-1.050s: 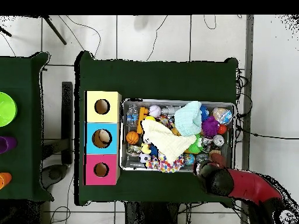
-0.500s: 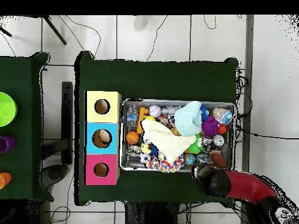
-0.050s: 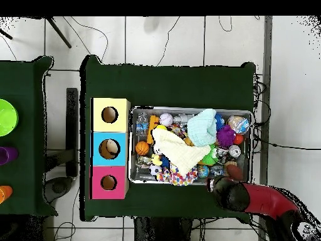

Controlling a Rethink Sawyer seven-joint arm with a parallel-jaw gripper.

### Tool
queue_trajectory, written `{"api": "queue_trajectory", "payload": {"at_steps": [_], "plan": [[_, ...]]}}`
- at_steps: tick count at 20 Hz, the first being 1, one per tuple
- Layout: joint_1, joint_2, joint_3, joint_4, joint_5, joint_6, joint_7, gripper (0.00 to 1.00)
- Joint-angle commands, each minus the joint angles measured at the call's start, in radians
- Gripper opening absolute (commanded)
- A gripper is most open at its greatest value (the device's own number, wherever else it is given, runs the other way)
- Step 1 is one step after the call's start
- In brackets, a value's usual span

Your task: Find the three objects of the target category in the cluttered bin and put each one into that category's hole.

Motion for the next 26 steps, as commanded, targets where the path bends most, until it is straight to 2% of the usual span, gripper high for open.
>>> {"api": "queue_trajectory", "payload": {"at_steps": [1,14,26], "plan": [[-0.029,0.050,0.106,-0.086,-0.081,0.055,-0.149,1.00],[-0.052,0.082,0.114,-0.118,-0.121,0.053,-0.154,1.00],[-0.054,0.073,0.120,-0.137,-0.142,0.074,-0.170,1.00]]}}
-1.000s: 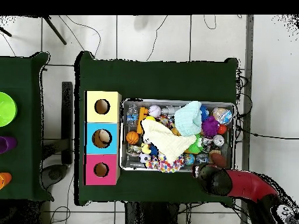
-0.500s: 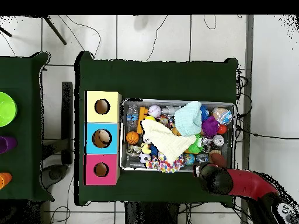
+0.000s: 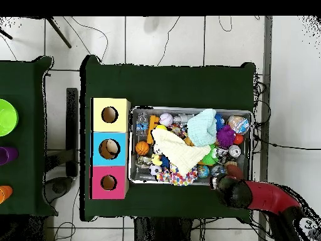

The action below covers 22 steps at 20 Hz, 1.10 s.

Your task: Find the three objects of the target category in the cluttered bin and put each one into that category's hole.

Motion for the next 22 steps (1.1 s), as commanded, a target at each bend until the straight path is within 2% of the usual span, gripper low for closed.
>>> {"api": "queue_trajectory", "payload": {"at_steps": [1,12,22], "plan": [[-0.012,0.025,0.091,-0.090,-0.084,0.075,-0.171,1.00],[-0.018,0.060,0.097,-0.124,-0.121,0.060,-0.160,1.00],[-0.018,0.046,0.114,-0.112,-0.068,0.087,-0.130,1.00]]}}
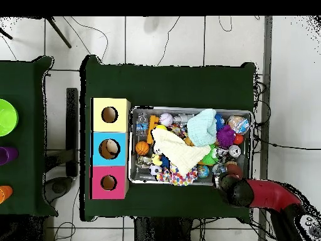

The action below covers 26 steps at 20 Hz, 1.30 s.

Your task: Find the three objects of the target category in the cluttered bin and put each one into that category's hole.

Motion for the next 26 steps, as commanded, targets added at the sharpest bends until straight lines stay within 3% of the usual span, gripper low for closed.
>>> {"api": "queue_trajectory", "payload": {"at_steps": [1,19,26], "plan": [[-0.009,0.021,0.108,-0.073,-0.015,0.086,-0.124,1.00],[0.072,0.028,0.099,-0.090,0.042,0.070,-0.006,1.00],[0.067,0.034,0.114,-0.084,0.071,0.039,0.022,1.00]]}}
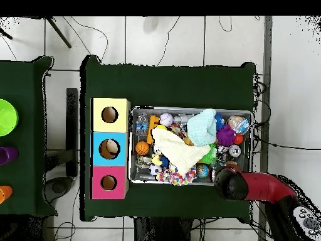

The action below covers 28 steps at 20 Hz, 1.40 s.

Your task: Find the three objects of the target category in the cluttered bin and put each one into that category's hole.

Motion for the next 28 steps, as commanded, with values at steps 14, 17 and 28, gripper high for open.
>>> {"api": "queue_trajectory", "payload": {"at_steps": [14,17,28], "plan": [[0.013,0.034,0.103,-0.051,0.068,0.023,0.021,0.00],[0.014,0.034,0.099,-0.051,0.069,0.021,0.021,0.00],[0.019,0.032,0.092,-0.049,0.080,0.027,0.015,1.00]]}}
